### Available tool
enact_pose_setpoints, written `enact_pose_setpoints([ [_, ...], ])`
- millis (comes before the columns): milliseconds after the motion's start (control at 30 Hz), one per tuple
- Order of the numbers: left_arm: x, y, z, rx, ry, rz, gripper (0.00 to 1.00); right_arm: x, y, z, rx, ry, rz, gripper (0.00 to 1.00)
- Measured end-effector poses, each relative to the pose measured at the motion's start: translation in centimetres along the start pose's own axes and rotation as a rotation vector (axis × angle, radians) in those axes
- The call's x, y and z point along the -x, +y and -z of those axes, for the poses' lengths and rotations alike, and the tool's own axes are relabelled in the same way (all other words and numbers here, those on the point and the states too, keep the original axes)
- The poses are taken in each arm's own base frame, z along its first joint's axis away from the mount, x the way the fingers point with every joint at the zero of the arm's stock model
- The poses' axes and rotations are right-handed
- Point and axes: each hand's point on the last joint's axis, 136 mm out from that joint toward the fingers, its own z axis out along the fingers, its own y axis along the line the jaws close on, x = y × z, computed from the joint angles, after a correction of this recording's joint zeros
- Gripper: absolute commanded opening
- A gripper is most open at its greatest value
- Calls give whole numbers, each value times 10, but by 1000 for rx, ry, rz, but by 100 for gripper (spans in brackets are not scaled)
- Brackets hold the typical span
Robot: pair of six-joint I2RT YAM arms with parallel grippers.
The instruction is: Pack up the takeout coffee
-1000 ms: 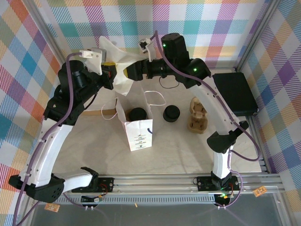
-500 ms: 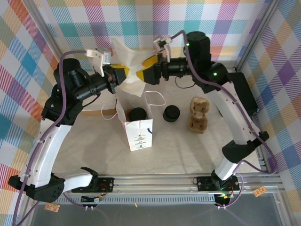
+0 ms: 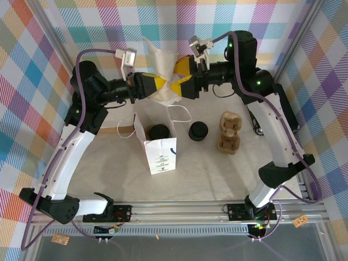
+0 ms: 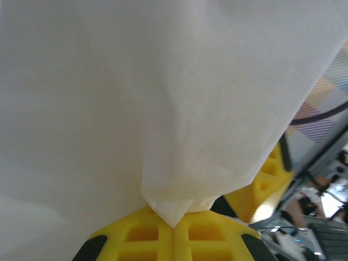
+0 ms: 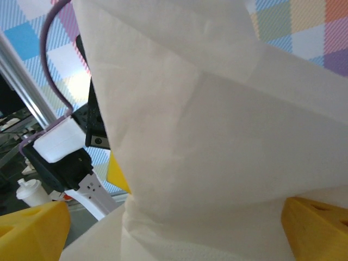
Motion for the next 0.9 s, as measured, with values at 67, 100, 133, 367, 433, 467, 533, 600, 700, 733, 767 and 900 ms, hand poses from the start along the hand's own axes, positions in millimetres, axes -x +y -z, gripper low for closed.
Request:
enact_pose_setpoints([
  [67, 2, -7, 0, -37, 4, 12, 0, -1, -1, 0, 17, 4, -10, 99],
  [100, 1, -10, 0, -50, 8, 15, 0, -2, -3, 0, 23, 6, -16, 99],
  [133, 1, -12, 0, -63, 11, 18, 0, -3, -4, -1, 30, 9, -29, 99],
  [367, -4, -17, 2, -91, 38, 51, 0, -6, -19, 8, 35, 11, -95, 99],
  [433, -6, -19, 3, -97, 47, 60, 0, -6, -19, 9, 42, 10, -101, 99],
  [467, -7, -20, 3, -99, 51, 61, 0, -5, -19, 10, 46, 8, -102, 99],
  [533, -9, -23, 5, -103, 60, 68, 0, -4, -16, 10, 72, 6, -111, 99],
  [600, -9, -28, 6, -113, 65, 72, 0, -1, -12, 9, 108, 3, -122, 99],
  [700, -8, -33, 7, -138, 69, 91, 0, 1, -5, 4, 174, 9, -139, 99],
  [733, -7, -36, 7, -150, 69, 101, 0, 2, -1, 0, 198, 14, -145, 99],
  [767, -6, -38, 7, -165, 70, 108, 0, 2, 2, -4, 224, 20, -147, 99],
  [900, 0, -49, 7, -223, 69, 134, 0, 1, 16, -21, 321, 47, -166, 100],
])
